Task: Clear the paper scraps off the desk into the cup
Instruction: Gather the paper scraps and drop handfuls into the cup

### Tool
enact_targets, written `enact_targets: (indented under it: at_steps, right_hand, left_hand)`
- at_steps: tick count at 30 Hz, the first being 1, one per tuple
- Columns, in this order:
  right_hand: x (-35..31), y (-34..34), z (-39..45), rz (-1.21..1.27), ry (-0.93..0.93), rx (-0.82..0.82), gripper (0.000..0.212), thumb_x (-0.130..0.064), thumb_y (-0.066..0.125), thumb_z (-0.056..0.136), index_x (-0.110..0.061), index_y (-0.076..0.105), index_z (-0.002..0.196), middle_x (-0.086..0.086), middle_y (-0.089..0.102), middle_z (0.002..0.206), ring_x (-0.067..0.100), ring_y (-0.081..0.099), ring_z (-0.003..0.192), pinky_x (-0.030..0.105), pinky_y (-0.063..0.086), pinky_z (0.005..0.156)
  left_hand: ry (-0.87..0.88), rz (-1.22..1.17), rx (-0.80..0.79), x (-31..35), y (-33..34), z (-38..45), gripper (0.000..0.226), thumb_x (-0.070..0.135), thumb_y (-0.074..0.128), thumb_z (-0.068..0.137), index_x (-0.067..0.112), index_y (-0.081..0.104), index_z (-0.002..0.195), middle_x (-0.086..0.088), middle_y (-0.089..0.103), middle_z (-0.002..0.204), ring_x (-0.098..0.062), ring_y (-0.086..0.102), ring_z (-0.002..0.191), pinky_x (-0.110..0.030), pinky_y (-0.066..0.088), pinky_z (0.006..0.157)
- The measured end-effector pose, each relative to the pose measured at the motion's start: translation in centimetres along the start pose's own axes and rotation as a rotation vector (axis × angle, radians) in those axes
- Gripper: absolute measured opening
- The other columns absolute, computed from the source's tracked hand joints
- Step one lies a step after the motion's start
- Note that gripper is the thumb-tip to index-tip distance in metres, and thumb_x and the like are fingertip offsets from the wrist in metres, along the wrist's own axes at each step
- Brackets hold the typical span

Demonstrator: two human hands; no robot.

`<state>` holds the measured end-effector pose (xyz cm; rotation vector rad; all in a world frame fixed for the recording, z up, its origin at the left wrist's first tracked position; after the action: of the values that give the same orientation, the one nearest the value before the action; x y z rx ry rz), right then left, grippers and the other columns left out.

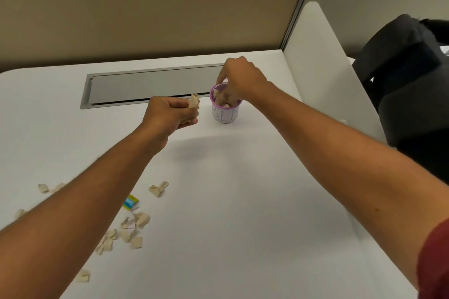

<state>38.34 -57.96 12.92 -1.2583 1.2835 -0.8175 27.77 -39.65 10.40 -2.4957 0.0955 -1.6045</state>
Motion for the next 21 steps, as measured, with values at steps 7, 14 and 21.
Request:
enact_targets:
  at_steps: [7, 14, 21]
  right_hand:
    - [0.0, 0.0, -0.4, -0.038, -0.076, -0.023, 0.051, -0.017, 0.086, 0.079, -0.019, 0.071, 0.127, 0.010, 0.069, 0.126, 0.030, 0.069, 0.102, 0.036, 0.057, 0.078]
    - [4.2, -1.4, -3.0, 0.283, 0.126, 0.229, 0.020, -0.018, 0.070, 0.093, -0.017, 0.078, 0.111, 0.008, 0.075, 0.112, 0.026, 0.071, 0.093, 0.041, 0.061, 0.086]
    - [7.1, 7.3, -12.9, 0.388, 0.224, 0.370, 0.024, -0.020, 0.052, 0.103, -0.013, 0.071, 0.116, 0.011, 0.073, 0.111, 0.033, 0.064, 0.104, 0.043, 0.052, 0.090]
  left_hand:
    - [-0.012, 0.054, 0.017, 0.9, 0.9, 0.1, 0.032, 0.003, 0.078, 0.088, -0.001, 0.076, 0.120, -0.015, 0.077, 0.116, -0.031, 0.077, 0.095, -0.042, 0.062, 0.097]
    - [0.055, 0.212, 0.019, 3.2, 2.4, 1.3, 0.030, 0.002, 0.078, 0.088, 0.000, 0.077, 0.118, -0.017, 0.076, 0.114, -0.032, 0.077, 0.094, -0.045, 0.063, 0.095]
    - [0.441, 0.935, -0.008, 8.1, 7.4, 4.0, 0.020, 0.006, 0.074, 0.090, 0.006, 0.082, 0.109, -0.017, 0.078, 0.097, -0.028, 0.071, 0.082, -0.033, 0.052, 0.068]
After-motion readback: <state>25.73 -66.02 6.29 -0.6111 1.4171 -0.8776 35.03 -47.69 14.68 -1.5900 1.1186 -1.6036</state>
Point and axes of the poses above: each hand's wrist, its own z-axis towards the middle knuckle, its own y-axis out of the palm, x = y × z, the point moved 8 cm from there along z, towards the middle knuckle
